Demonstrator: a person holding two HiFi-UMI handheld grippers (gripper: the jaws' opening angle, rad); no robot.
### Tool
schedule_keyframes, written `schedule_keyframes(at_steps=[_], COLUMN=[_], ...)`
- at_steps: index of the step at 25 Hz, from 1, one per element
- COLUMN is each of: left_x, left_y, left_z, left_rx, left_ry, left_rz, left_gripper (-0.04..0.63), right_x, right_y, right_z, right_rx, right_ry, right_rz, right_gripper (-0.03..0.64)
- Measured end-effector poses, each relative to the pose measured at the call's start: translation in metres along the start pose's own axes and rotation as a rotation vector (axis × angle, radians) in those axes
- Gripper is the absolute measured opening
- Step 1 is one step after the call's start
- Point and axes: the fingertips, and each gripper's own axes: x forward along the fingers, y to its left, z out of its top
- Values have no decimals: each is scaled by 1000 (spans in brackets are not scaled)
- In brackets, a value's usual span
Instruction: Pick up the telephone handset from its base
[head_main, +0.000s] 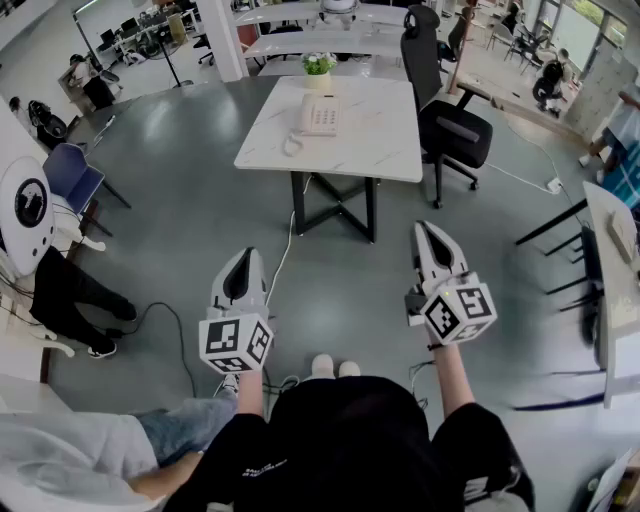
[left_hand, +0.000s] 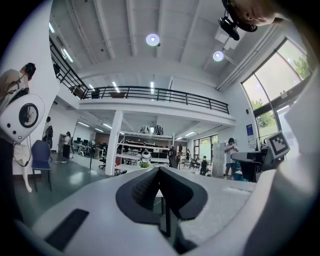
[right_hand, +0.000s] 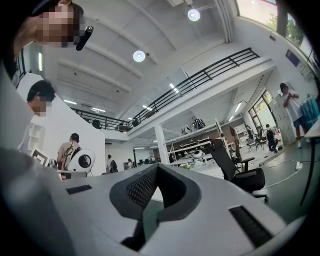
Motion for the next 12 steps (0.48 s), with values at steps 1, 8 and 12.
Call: schedule_keyframes(at_steps=[1,8,12], left_x=[1,6,10], left_y=[0,-4,-9], left_z=[0,-2,-2], left_rx=[0,-5,-8], left_ry=[1,4,5], left_rz=[1,2,1], left_gripper=[-2,-2,-2], right_x=[0,3,3], right_y=[-1,-4,-9], right_z=[0,-1,2], right_rx=[1,4,6], right_ry=[0,3,-3], right_rz=[1,11,15], right_gripper=[-9,-9,-9])
